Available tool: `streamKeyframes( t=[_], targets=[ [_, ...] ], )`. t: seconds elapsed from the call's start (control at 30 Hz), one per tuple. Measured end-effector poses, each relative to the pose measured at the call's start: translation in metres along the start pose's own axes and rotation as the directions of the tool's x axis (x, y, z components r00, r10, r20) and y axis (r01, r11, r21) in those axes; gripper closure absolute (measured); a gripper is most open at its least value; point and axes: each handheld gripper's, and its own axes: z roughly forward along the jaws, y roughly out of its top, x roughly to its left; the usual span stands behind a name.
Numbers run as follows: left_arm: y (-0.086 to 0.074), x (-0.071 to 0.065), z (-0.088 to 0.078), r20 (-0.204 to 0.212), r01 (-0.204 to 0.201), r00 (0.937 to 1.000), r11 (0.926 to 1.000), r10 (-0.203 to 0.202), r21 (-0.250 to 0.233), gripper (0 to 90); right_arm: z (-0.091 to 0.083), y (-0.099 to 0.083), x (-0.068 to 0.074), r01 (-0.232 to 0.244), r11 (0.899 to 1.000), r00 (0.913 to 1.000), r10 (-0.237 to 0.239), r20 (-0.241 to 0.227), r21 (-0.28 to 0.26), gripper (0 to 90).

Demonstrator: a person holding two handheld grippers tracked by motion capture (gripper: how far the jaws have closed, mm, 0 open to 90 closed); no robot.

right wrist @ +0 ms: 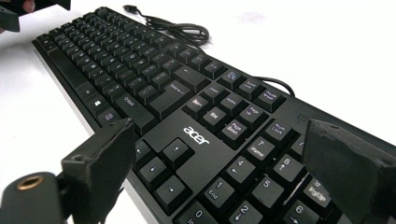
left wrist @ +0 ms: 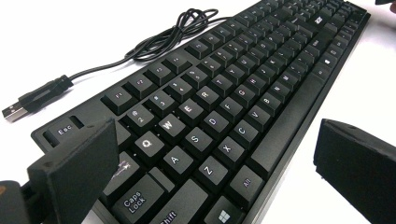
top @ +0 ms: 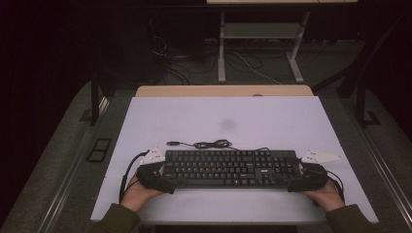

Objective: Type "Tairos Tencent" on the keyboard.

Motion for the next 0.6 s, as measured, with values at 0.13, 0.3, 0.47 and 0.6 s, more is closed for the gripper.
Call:
streamKeyframes(
  t=[0.13, 0.3, 0.47, 0.6],
  targets=[
    [0.0, 0.0, 0.0, -0.001, 0.004, 1.0, 1.0, -0.004, -0.003, 0.0, 0.0, 0.001, 0.0, -0.005, 1.0, 1.0, 0.005, -0.002, 0.0, 9.6],
    [0.001, 0.0, 0.0, -0.001, 0.013, 0.9999, 0.9999, -0.013, -0.003, 0.0, 0.0, 0.005, 0.0, -0.003, 1.0, 0.9999, 0.003, -0.012, 0.006, 9.7],
    [-0.001, 0.001, -0.002, -0.009, 0.017, 0.9998, 0.9998, -0.017, -0.014, 0.0, 0.002, 0.012, 0.0, 0.005, 1.0, 0.9995, -0.005, -0.032, 0.007, 9.7],
    [-0.001, 0.001, -0.003, -0.008, 0.013, 0.9999, 0.9997, -0.014, -0.019, 0.0, 0.004, 0.015, 0.002, 0.005, 1.0, 0.9992, -0.005, -0.04, 0.007, 9.7]
  ],
)
